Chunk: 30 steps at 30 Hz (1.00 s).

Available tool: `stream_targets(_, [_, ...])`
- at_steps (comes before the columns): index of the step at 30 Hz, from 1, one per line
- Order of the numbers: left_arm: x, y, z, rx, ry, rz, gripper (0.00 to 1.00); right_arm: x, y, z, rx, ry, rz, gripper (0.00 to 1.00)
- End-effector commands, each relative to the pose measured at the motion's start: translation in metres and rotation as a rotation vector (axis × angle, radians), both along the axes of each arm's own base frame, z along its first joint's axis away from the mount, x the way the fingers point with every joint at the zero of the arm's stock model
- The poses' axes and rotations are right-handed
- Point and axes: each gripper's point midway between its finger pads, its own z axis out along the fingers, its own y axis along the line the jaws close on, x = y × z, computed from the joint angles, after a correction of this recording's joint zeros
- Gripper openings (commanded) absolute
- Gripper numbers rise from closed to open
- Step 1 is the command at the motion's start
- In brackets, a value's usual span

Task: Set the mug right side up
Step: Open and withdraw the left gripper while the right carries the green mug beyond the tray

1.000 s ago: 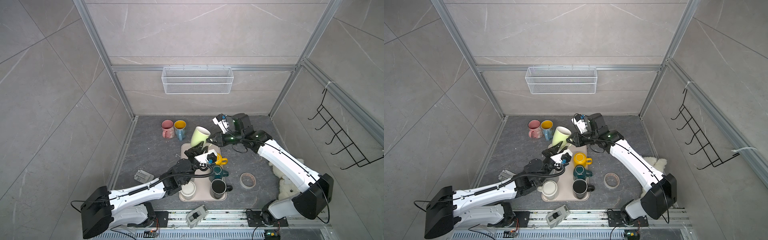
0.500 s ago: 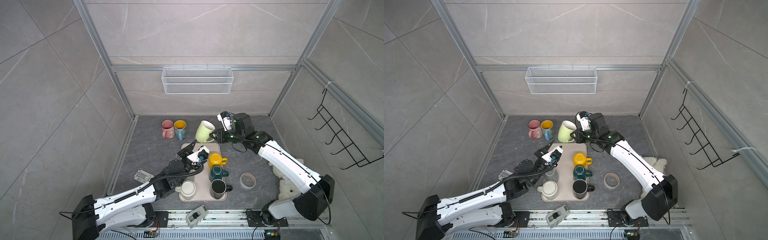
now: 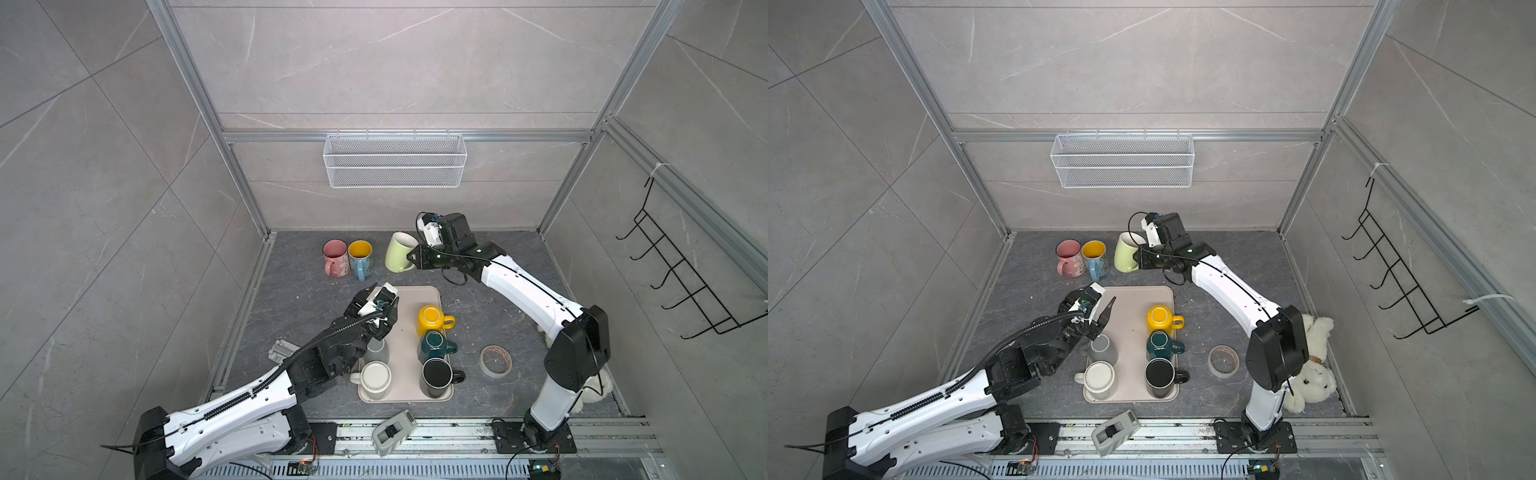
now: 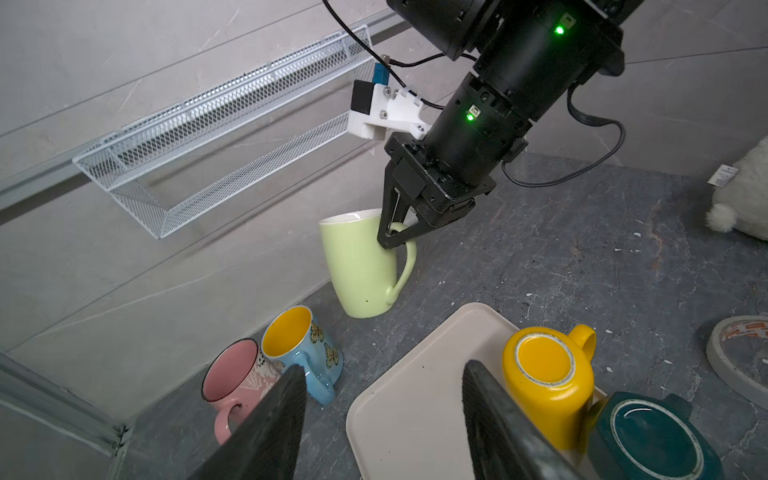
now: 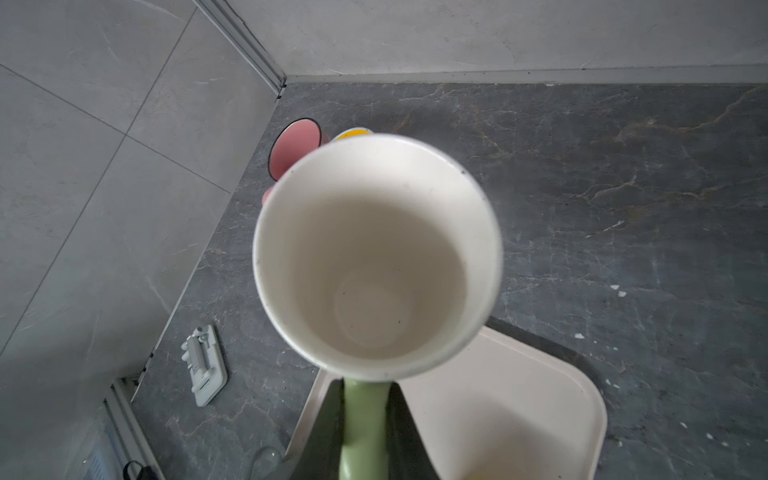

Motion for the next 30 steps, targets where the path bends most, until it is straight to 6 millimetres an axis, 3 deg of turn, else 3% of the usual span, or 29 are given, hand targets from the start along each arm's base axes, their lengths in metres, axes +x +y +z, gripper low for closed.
stream_targets(1, [0.006, 0.015, 0.009, -0.166, 0.102, 0.027, 0.63, 0.019, 0.015, 0.03, 0.013, -0.121, 0.01, 0.0])
stream_targets(14, [0.05, 0.046, -0.033, -0.362, 0.355, 0.085, 0.64, 0.064, 0.057, -0.023, -0.17, -0.12, -0.007, 0.0])
stream_targets(27, [0.066, 0.059, -0.047, -0.402, 0.388, 0.132, 0.64, 0.106, 0.058, -0.067, -0.309, -0.08, -0.139, 0.0])
stream_targets(30, [0.067, 0.063, -0.048, -0.41, 0.389, 0.143, 0.64, 0.111, 0.063, -0.067, -0.31, -0.096, -0.155, 0.0])
